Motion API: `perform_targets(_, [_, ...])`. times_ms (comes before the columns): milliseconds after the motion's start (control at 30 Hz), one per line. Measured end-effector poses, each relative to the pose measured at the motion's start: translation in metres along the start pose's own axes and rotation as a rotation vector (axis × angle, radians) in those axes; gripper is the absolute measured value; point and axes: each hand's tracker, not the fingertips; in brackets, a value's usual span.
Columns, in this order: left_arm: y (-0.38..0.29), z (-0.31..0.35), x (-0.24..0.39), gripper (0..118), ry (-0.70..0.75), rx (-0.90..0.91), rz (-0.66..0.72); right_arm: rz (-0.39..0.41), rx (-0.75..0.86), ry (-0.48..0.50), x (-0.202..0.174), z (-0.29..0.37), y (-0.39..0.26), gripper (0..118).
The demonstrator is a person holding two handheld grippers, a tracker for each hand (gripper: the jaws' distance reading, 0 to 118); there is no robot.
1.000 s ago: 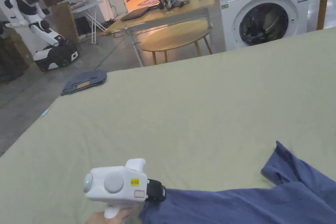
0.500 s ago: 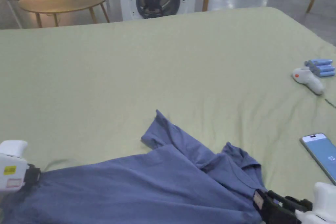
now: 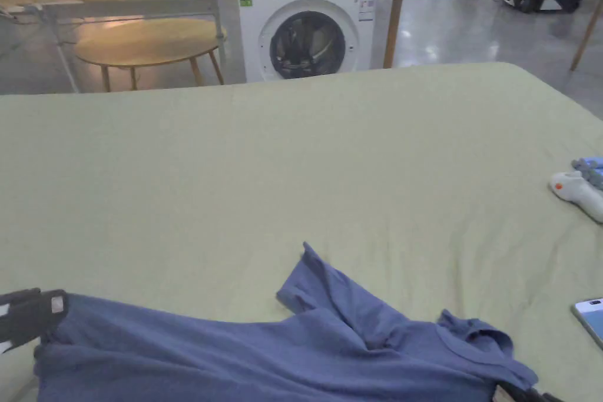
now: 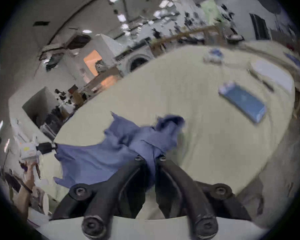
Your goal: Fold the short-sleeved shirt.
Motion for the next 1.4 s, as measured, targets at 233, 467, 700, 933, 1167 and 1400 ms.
perform_targets(233, [0.076,0.133,0.029,0,-0.028,0.348,-0.073,0.142,0.173,0.072,-0.043,0.004,0.101,7])
perform_targets(467, [0.139,0.172,0.029,0,-0.014,0.579,-0.12,0.308,0.384,0.146,-0.092,0.012,0.214,7])
perform_targets(700, [0.213,0.166,0.039,0,0.042,0.607,-0.172,0.389,0.476,0.137,-0.135,-0.002,0.317,7])
perform_targets(933, [0.263,0.136,0.044,0,0.038,0.603,-0.113,0.438,0.463,0.103,-0.175,-0.035,0.38,7])
perform_targets(1167, [0.288,0.093,0.032,0,0.072,0.577,-0.086,0.408,0.444,0.053,-0.182,-0.086,0.415,7])
perform_targets(1400, [0.251,0.035,0.019,0,0.087,0.483,-0.056,0.396,0.362,0.029,-0.165,-0.142,0.383,7])
